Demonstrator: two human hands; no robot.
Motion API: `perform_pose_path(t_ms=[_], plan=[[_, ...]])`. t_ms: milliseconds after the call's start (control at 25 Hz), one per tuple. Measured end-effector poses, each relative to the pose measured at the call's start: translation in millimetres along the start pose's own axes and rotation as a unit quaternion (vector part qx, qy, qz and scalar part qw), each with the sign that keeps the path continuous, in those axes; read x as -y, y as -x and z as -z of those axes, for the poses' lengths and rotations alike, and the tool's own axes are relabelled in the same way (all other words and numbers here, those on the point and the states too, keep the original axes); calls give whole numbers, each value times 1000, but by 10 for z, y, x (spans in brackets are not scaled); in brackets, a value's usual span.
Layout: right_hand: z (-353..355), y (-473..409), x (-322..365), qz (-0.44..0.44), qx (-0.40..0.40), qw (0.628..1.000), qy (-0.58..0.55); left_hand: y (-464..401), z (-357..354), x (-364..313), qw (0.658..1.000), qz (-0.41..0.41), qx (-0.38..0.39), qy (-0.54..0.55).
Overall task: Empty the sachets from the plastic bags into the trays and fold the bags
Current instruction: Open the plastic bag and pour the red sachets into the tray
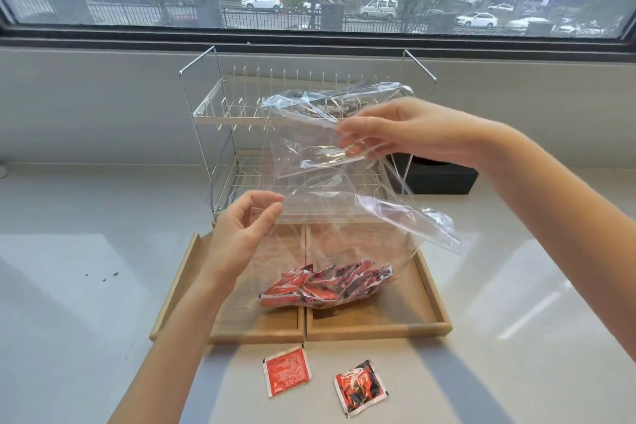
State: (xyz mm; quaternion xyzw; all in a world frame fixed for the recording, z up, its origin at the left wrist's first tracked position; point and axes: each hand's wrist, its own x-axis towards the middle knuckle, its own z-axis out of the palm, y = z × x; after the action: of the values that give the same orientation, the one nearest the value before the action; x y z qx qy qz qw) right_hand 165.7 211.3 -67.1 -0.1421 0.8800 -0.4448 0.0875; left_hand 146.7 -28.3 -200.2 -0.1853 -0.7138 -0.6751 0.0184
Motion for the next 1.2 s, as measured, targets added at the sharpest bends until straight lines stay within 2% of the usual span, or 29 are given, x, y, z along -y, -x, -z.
perform_pose_path(t_ms=[160,280,440,560,640,760,840,1000,1200], plan=[[-82,192,-377,-78,49,994,-58,7,16,27,1000,9,-11,2],[-54,329,-437,-56,44,996,-55,-16,21,55,999,17,-27,4],[229,358,-148,15,-124,991,-41,-79,-2,59,1000,11,-18,8],[253,355,-63,20,-125,992,15,-123,6,75,999,14,-34,10],[241,396,-166,7,-160,987,6,-127,16,92,999,16,-42,15],[269,464,-471,-38,-281,949,-140,-126,19,113,998,17,-52,16],[166,511,-796,-78,-310,921,-222,-130,11,112,998,14,-54,18],[-389,630,-1538,-106,-258,916,-289,-155,-9,119,998,4,-53,28],[-1212,640,-1969,-169,-89,950,-246,-163,-17,144,997,-11,-57,40]])
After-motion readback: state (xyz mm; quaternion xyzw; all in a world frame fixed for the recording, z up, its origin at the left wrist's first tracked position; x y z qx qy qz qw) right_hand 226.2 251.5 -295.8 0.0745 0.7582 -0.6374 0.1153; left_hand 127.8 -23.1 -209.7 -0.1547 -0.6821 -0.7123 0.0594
